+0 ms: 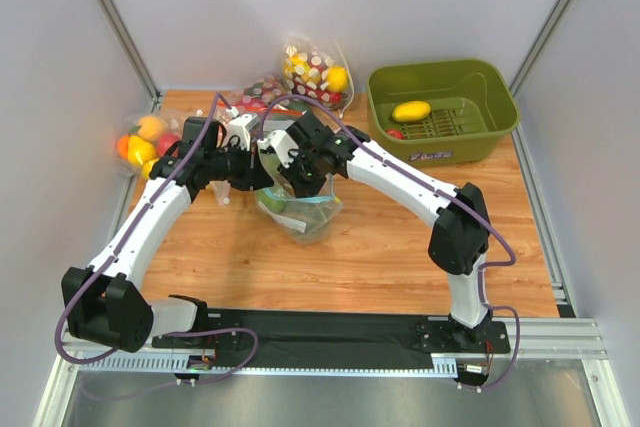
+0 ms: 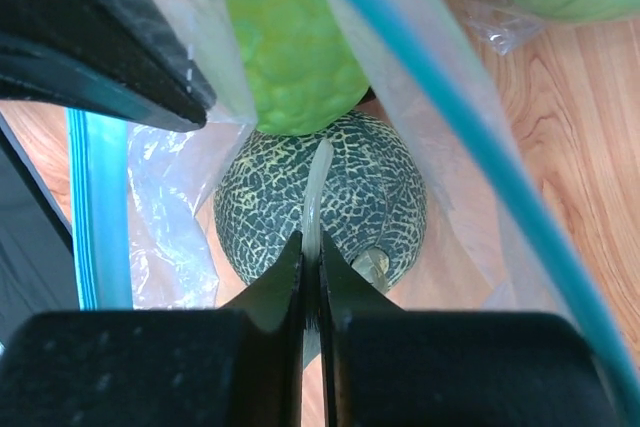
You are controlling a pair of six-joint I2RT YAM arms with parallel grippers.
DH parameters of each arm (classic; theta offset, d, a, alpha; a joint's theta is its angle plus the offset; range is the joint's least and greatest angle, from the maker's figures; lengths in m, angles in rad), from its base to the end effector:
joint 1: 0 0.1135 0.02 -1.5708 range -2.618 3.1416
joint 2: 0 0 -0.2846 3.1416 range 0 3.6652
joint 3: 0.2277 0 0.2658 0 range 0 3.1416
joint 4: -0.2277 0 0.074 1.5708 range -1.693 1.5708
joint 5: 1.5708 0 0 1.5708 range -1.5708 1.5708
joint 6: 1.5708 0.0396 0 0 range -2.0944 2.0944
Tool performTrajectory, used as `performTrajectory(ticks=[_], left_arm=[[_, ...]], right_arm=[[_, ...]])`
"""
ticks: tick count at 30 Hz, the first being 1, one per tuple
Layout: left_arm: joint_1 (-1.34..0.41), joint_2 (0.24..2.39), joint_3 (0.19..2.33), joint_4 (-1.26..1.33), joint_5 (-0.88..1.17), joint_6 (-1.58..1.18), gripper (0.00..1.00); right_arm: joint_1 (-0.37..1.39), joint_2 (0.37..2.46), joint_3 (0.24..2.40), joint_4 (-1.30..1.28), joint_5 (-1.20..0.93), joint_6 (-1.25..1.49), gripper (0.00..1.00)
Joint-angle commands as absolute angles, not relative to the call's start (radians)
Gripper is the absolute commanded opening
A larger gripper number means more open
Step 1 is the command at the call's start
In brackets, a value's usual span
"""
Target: Open the zip-top bag and remove the fake food
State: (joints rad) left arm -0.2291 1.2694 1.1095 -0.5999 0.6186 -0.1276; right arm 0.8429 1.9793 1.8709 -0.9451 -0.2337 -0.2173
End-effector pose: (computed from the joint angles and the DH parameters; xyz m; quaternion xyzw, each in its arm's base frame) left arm 0.2653 -0.0854 0.3301 0.1643 0.8681 -0.3419 0.3202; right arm 0.2943 0.3440 0.3085 -0.5112 0.8133 0.1854 0.2070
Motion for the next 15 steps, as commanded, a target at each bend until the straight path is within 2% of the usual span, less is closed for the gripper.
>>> performTrajectory(ticks=[1,15], left_arm=[[-0.232,1.247,1.126,-0.572,0.634,-0.121,0.00],[-0.232,1.266,1.129,-0.578,0.632,-0.124,0.00]], right_arm=[[0.841,1.901,1.927,-0.890,-0.193,-0.160,0.00],[0.818,1.769,1.937,-0.701,-0.218,-0.048,0.00]])
